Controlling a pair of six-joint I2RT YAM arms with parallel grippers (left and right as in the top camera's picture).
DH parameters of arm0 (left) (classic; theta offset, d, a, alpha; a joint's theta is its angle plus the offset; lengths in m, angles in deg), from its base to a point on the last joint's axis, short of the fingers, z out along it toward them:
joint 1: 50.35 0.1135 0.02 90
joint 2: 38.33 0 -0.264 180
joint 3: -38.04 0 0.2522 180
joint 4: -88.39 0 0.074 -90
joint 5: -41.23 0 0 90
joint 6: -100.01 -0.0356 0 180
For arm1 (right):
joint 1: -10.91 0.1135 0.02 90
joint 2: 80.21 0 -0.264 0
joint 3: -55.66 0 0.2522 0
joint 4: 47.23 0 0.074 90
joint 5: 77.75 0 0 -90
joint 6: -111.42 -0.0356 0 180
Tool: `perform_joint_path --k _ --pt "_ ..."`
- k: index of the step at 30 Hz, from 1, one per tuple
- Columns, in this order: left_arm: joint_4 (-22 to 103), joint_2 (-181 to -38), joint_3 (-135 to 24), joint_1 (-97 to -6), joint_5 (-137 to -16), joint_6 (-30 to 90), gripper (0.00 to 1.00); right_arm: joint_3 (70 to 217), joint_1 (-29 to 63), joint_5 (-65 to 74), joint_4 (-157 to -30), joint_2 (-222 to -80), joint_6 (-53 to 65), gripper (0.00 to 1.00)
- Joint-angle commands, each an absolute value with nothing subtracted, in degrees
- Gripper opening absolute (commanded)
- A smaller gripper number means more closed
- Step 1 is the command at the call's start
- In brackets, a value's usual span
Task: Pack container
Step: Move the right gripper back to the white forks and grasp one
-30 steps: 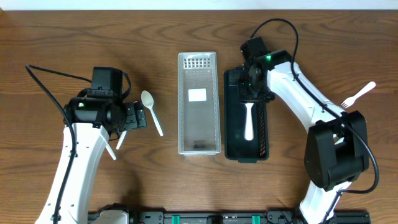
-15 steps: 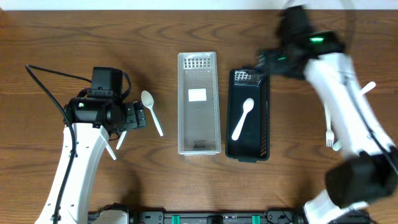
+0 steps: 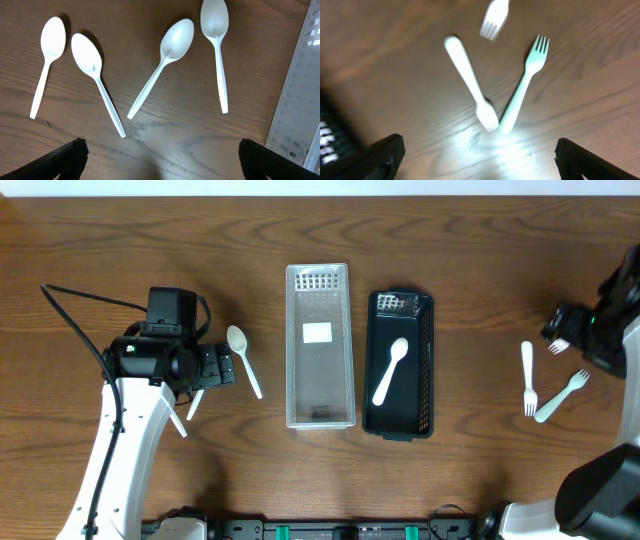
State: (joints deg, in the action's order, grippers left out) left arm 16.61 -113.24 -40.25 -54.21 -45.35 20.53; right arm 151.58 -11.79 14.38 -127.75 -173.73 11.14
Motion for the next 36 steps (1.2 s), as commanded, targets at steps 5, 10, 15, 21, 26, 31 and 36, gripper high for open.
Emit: perform_joint_path --k 5,10,15,21,26,31,36 --pt "16.63 -113.46 -40.77 -53.90 -44.65 21.06 0.98 134.57 -13.82 8.68 -114.37 -174.63 22.24 0.99" --pt "16.65 -113.46 -40.77 -53.90 -44.65 21.06 0.98 130.70 -13.78 6.84 -107.92 -175.94 26.31 0.99" --pt "16.65 -113.46 -40.77 -53.90 -44.65 21.06 0.98 128.63 -13.78 6.86 -105.52 -178.65 26.44 0.99" --pt "16.87 -113.52 -40.77 -53.90 -44.65 21.06 0.98 128.43 -13.78 6.86 -105.06 -183.24 26.46 0.99" --pt "16.87 -113.55 -40.77 -53.90 -44.65 21.06 0.98 128.43 -13.78 6.86 -104.80 -185.84 26.44 0.99" --pt "16.96 -113.55 -40.77 -53.90 -44.63 21.06 0.98 128.43 -13.78 6.86 -105.59 -185.99 26.42 0.96" --pt "17.79 -113.55 -40.77 -53.90 -44.65 21.08 0.98 128.43 -13.78 7.58 -106.88 -185.99 26.44 0.83"
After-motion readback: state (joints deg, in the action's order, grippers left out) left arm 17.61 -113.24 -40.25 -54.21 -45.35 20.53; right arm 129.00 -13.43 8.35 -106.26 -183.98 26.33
